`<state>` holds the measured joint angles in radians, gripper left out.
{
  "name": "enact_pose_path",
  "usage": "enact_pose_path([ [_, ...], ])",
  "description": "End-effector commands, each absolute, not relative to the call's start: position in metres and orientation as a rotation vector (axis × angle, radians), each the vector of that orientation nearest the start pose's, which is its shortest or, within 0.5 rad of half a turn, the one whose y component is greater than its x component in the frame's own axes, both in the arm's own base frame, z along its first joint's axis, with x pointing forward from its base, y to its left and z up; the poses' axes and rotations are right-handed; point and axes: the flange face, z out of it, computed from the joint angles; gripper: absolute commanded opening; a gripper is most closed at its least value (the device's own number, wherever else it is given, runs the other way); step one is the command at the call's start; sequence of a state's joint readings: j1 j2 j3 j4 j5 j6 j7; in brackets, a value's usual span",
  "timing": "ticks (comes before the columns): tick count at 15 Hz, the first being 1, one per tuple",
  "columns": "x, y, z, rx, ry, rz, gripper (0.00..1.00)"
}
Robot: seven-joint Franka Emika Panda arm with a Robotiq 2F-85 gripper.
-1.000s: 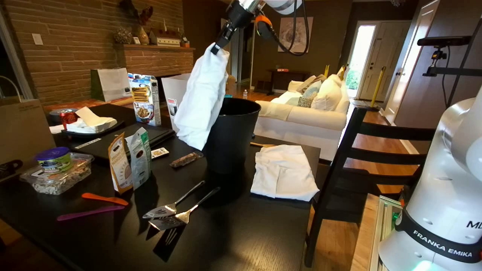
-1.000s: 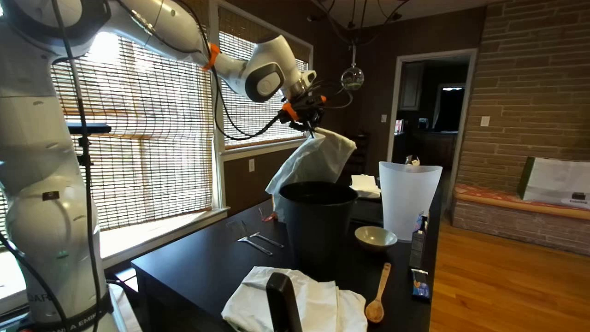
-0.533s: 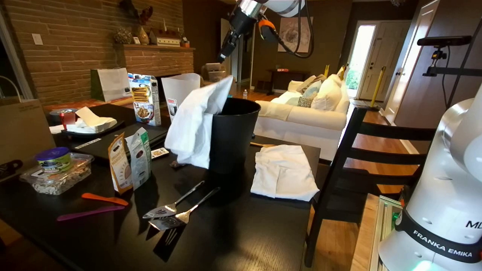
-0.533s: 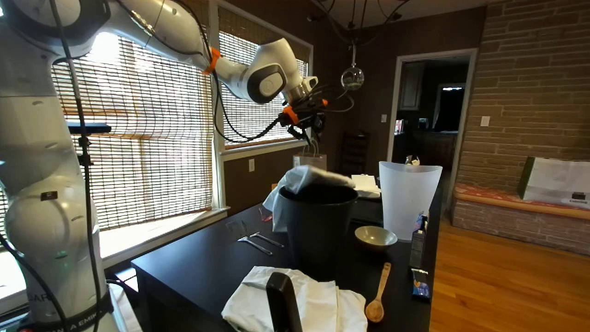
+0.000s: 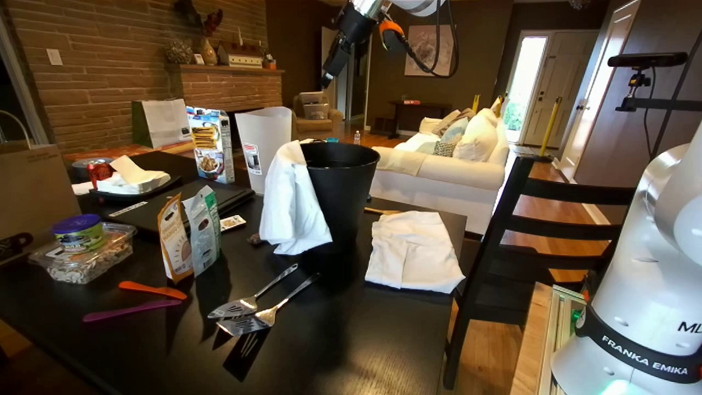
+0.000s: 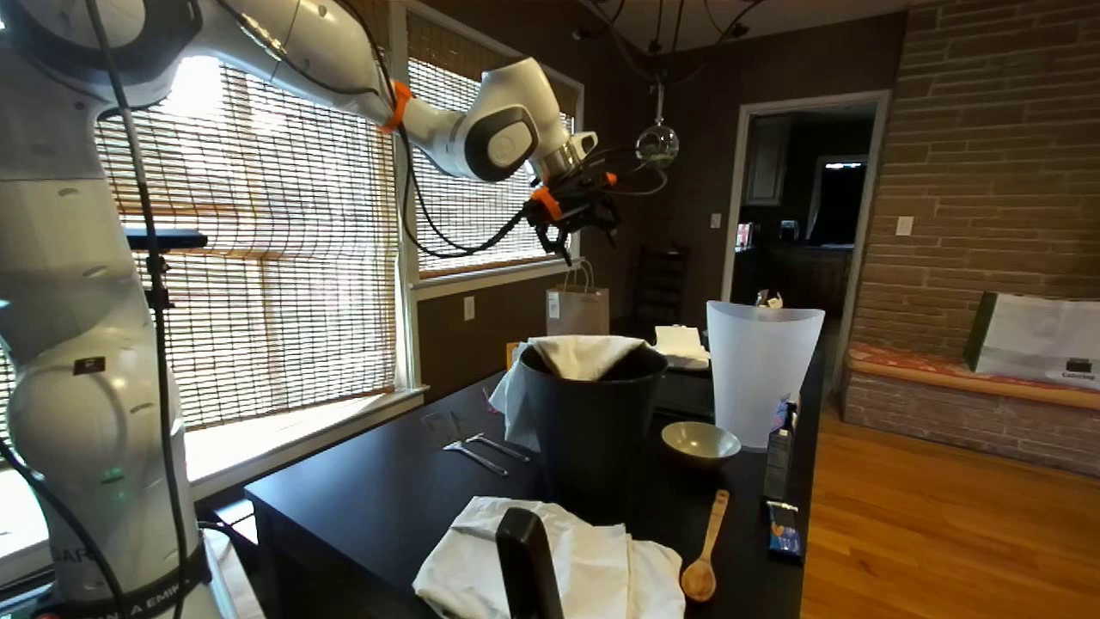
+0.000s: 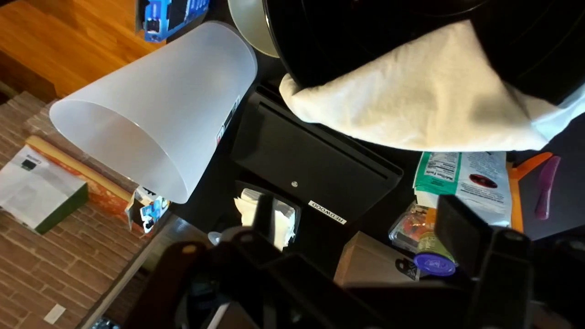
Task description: Lift the two towels and put them in the black basin
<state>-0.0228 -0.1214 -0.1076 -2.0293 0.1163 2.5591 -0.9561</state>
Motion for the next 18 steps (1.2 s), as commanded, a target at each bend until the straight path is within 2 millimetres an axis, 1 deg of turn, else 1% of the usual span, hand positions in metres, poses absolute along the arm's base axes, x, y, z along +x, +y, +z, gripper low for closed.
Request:
enact_pose_path([
  [1,0.551,-0.097,0.590,-3.119,-1.131,-0.778,1.00],
  [3,0.539,-0.107,0.597,-3.183,-1.097,-0.588,1.00],
  [5,0.525,-0.111,0.603,-3.184,-1.089,-0.434,1.00],
  [7,0.506,-0.107,0.607,-3.158,-1.097,-0.330,1.00],
  [11,0.468,-0.096,0.607,-3.106,-1.069,-0.109,1.00],
  [14,0.439,-0.089,0.602,-3.069,-1.011,0.015,1.00],
  [18,0.399,-0.086,0.580,-3.032,-0.910,0.189,1.00],
])
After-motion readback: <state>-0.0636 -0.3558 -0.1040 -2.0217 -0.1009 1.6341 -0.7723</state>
